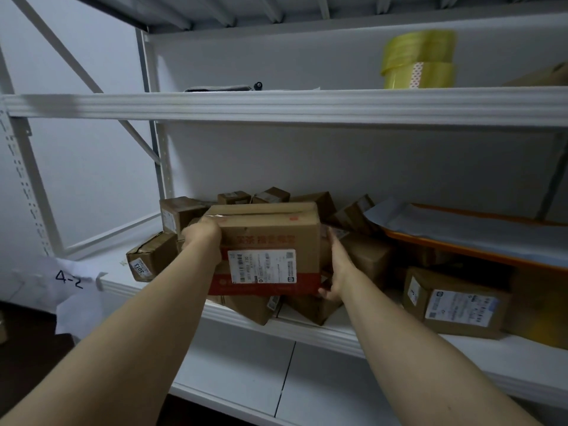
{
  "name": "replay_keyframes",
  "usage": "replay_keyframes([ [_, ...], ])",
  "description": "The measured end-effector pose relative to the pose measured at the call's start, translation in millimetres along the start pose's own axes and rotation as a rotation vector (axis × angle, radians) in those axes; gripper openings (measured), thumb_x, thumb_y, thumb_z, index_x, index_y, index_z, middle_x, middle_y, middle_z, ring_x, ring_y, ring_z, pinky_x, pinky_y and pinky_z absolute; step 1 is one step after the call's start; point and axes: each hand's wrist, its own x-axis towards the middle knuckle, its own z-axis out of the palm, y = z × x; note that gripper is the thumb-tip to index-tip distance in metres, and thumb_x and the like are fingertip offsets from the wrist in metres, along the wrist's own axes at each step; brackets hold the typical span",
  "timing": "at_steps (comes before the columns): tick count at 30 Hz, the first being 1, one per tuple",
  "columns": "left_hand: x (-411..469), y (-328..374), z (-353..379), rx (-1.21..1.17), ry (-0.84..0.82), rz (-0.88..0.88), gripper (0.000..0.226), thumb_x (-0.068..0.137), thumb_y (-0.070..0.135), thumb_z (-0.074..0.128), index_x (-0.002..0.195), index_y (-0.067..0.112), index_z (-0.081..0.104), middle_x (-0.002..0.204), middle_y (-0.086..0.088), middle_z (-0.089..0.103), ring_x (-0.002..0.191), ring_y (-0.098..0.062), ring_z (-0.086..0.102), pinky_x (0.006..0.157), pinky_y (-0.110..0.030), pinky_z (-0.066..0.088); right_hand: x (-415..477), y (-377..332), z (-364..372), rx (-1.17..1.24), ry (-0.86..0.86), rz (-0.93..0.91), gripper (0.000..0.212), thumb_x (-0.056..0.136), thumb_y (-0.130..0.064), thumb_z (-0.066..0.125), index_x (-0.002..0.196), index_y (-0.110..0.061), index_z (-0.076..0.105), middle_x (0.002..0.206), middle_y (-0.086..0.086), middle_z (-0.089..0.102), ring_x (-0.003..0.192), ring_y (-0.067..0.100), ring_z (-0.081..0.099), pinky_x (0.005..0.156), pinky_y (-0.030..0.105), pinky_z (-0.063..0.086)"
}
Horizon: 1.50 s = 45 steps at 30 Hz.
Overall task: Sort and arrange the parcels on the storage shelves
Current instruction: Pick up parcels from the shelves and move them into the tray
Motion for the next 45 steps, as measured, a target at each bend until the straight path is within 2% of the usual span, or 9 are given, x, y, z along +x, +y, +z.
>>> replay_keyframes([
  [3,9,3,-15,-0.127,0.021,-0.045,0.045,0.091,0.027,0.043,0.135,0.016,0.044,0.122,-0.008,0.06,0.103,-0.026,0.06,0.074,-0.036,0.05,-5,-8,9,0.039,-0.187,-0.084,0.064,0.081,-0.064,0.06,0.119,-0.012,0.062,0.103,0.016,0.066,0.094,0.032,0.063,0.086,0.043,0.053],
  [9,24,-13,-45,-0.3,-0.023,-0.175,0.063,0.064,0.039,0.057,0.125,0.027,0.046,0.112,-0.012,0.061,0.094,-0.042,0.061,0.069,-0.069,0.047,-19,-16,41,0.051,-0.444,-0.194,0.055,0.078,-0.046,0.071,0.125,-0.019,0.06,0.116,0.015,0.067,0.106,0.036,0.062,0.086,0.056,0.05],
  [13,-18,-7,-58,-0.234,-0.083,-0.091,0.025,0.09,0.034,0.045,0.11,0.02,0.052,0.105,-0.006,0.061,0.094,-0.028,0.06,0.084,-0.048,0.053,-14,-5,53,0.037,-0.539,-0.262,0.071,0.067,-0.032,0.078,0.133,-0.031,0.051,0.125,0.012,0.063,0.113,0.038,0.059,0.087,0.065,0.047],
  [19,-40,8,-92,-0.009,-0.297,-0.206,0.106,0.051,0.095,0.047,0.103,0.005,0.067,0.104,-0.016,0.069,0.1,-0.037,0.065,0.09,-0.052,0.05,-14,14,71,-0.019,-0.685,-0.282,0.063,0.08,0.001,0.066,0.131,-0.033,0.053,0.118,0.011,0.066,0.109,0.036,0.061,0.085,0.06,0.049],
  [22,-52,12,-113,0.068,-0.381,-0.178,0.084,0.059,0.084,0.054,0.102,0.013,0.067,0.107,-0.017,0.065,0.101,-0.037,0.061,0.081,-0.051,0.051,-10,20,80,0.002,-0.707,-0.274,0.068,0.076,0.012,0.057,0.131,-0.028,0.055,0.114,0.011,0.067,0.107,0.035,0.06,0.084,0.055,0.05],
  [26,-39,0,-139,0.058,-0.282,-0.135,0.075,0.049,0.066,0.065,0.108,0.021,0.064,0.115,-0.014,0.062,0.106,-0.033,0.059,0.085,-0.05,0.046,-19,31,94,0.0,-0.764,-0.159,0.027,0.085,-0.026,0.047,0.104,-0.025,0.066,0.096,0.01,0.06,0.092,0.029,0.055,0.092,0.048,0.04],
  [29,-27,-12,-149,-0.011,-0.229,-0.084,0.067,0.059,0.059,0.063,0.115,0.024,0.063,0.113,-0.011,0.065,0.104,-0.03,0.063,0.081,-0.046,0.049,-17,43,109,-0.17,-0.769,-0.075,0.06,0.07,-0.065,0.064,0.116,-0.025,0.064,0.115,0.013,0.067,0.111,0.034,0.057,0.101,0.059,0.036],
  [35,4,-11,-174,-0.065,-0.238,0.023,0.051,0.074,0.058,0.057,0.11,0.022,0.064,0.105,-0.009,0.069,0.096,-0.026,0.064,0.084,-0.041,0.05,-12,64,171,-0.267,-0.671,-0.042,0.053,0.071,-0.046,0.07,0.115,-0.02,0.06,0.112,0.015,0.065,0.112,0.035,0.056,0.107,0.056,0.031],
  [45,97,9,-278,0.094,-0.343,-0.175,0.066,0.064,0.059,0.07,0.119,0.024,0.056,0.122,-0.017,0.058,0.114,-0.034,0.055,0.094,-0.056,0.043,13,109,312,-0.165,-0.613,-0.018,0.032,0.077,-0.037,0.066,0.103,-0.017,0.064,0.097,0.008,0.069,0.093,0.026,0.062,0.08,0.036,0.048],
])
